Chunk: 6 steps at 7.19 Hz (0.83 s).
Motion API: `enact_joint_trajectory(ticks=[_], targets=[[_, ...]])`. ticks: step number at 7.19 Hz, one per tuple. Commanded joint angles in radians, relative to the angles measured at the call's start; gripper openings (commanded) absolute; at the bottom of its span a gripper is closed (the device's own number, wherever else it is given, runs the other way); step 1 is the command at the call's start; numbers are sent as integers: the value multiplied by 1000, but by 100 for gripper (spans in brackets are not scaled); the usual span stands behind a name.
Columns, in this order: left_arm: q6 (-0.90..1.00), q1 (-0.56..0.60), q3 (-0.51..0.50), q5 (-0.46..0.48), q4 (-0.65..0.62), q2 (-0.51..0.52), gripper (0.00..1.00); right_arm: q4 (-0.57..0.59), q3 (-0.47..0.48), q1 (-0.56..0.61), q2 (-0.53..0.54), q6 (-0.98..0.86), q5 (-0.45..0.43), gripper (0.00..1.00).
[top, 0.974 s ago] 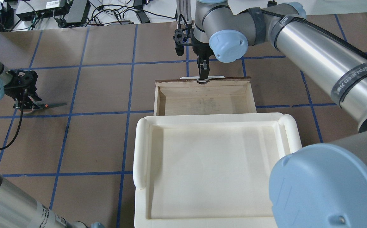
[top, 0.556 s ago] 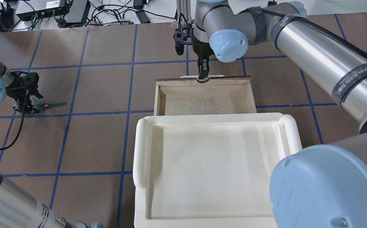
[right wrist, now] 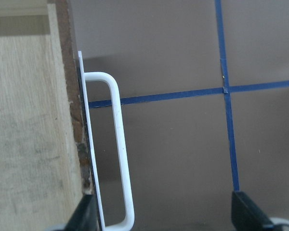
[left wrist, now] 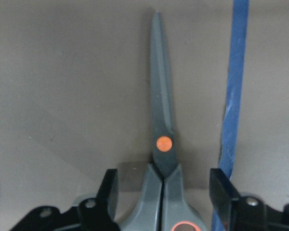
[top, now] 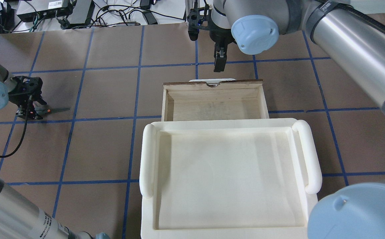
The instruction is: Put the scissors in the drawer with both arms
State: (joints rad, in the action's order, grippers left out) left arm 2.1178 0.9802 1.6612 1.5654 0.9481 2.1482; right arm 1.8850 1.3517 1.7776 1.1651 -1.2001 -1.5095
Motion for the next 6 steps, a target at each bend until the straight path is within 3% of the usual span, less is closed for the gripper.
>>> enact_joint_trajectory(ticks=[1,4,6], targets=[[33,0,-1,-1,-2,6,49,-164,9,-67,138,284,0,100],[36,-1,-1,-1,-3,4,31,-236,59,-118,287,683,-44,100],[37,3,-3,-2,-3,-17,18,-270,87,-124,344,1000,-139,100]])
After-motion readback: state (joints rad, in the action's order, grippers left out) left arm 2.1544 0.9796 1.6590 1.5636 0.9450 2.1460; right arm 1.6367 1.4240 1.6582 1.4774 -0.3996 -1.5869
